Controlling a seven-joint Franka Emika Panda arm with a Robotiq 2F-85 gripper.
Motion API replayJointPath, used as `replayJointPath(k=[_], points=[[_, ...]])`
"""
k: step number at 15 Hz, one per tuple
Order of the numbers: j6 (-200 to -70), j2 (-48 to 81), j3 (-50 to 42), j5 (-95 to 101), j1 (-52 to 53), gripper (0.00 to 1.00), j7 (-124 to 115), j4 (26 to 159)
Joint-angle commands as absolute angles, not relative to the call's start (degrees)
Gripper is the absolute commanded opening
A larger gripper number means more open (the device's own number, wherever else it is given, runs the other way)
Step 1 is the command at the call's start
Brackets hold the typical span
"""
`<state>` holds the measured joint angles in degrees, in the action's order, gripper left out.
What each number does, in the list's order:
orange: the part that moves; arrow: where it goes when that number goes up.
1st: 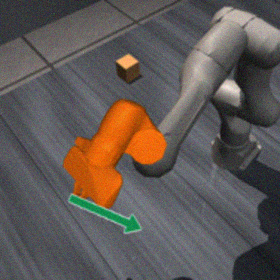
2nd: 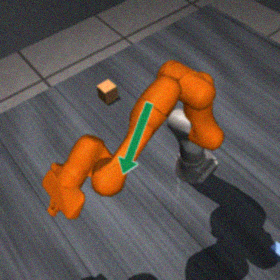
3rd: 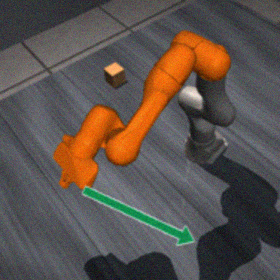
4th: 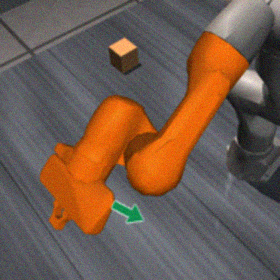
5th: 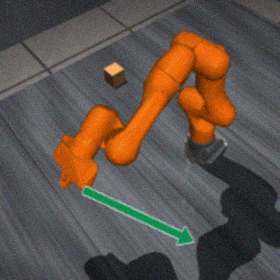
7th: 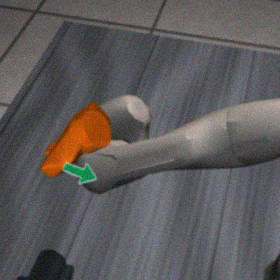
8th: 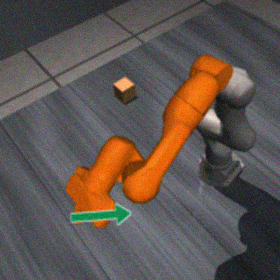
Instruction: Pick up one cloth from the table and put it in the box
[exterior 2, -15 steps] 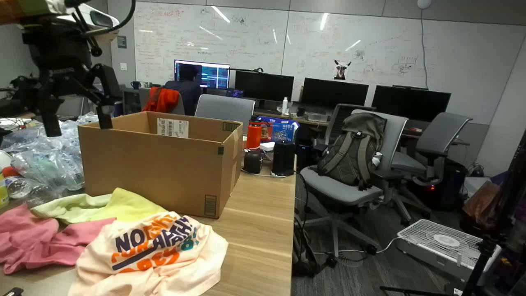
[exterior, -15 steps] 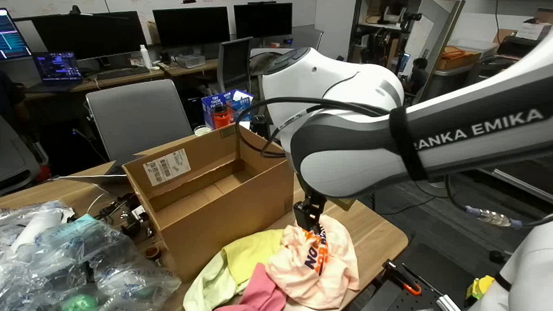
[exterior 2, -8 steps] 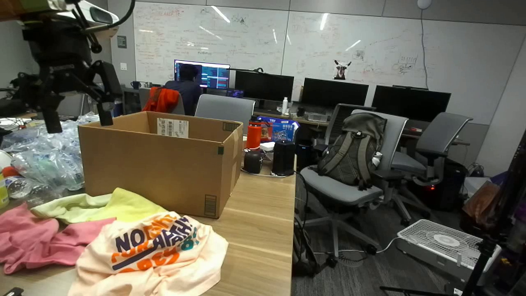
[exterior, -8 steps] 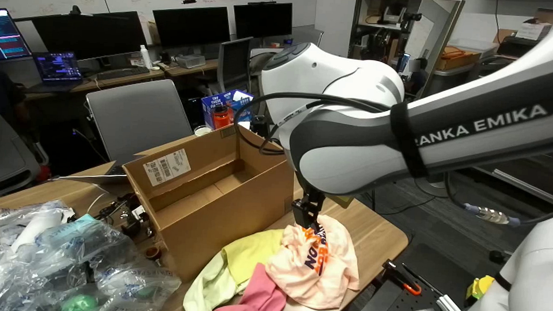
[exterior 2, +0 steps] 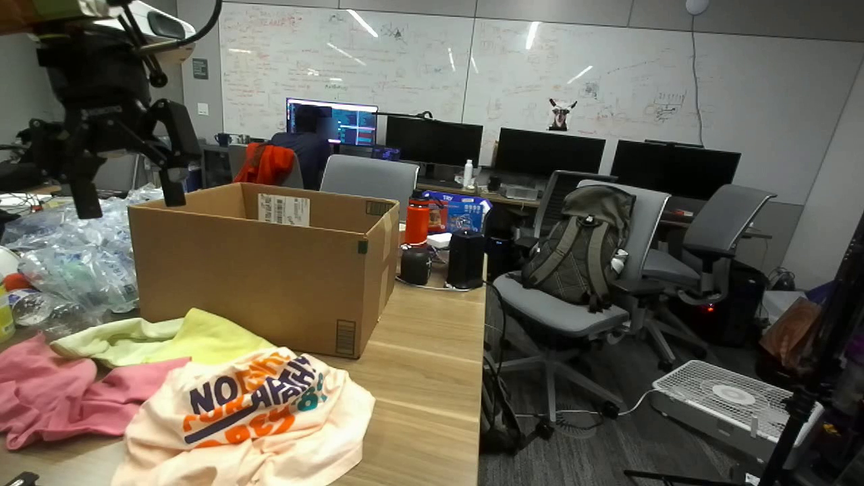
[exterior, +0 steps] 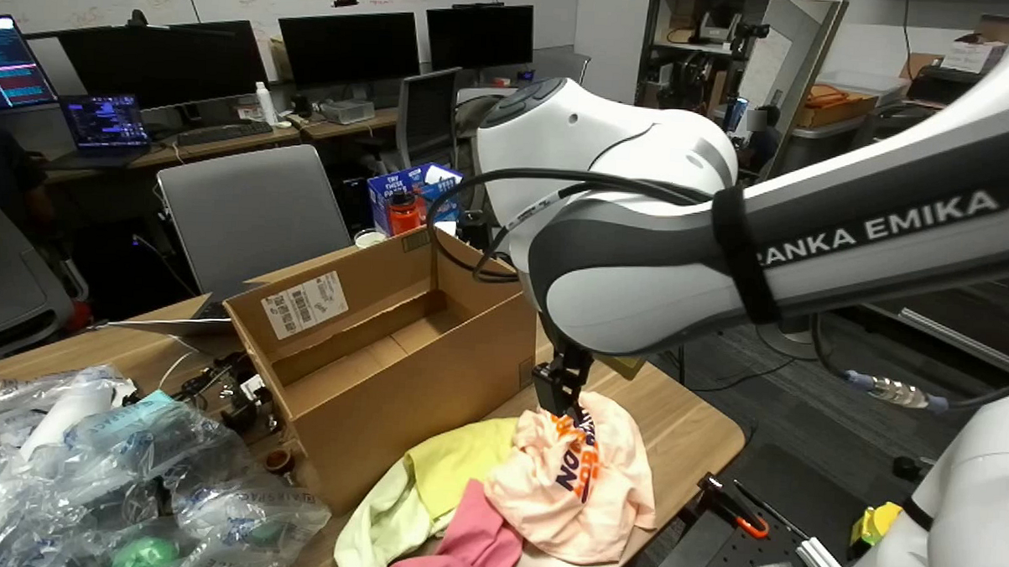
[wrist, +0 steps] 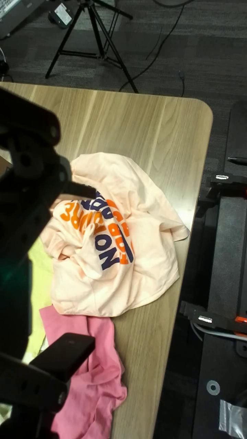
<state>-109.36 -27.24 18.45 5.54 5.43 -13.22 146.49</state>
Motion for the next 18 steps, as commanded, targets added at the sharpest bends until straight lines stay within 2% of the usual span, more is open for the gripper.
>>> replayJointPath(k=[1,18], points=[[-109.1,-27.0,16.9,6.2,7.1,1.0,-13.9,146.3],[-111.9,-26.1,16.4,7.3,6.6,1.0,-16.4,145.9]])
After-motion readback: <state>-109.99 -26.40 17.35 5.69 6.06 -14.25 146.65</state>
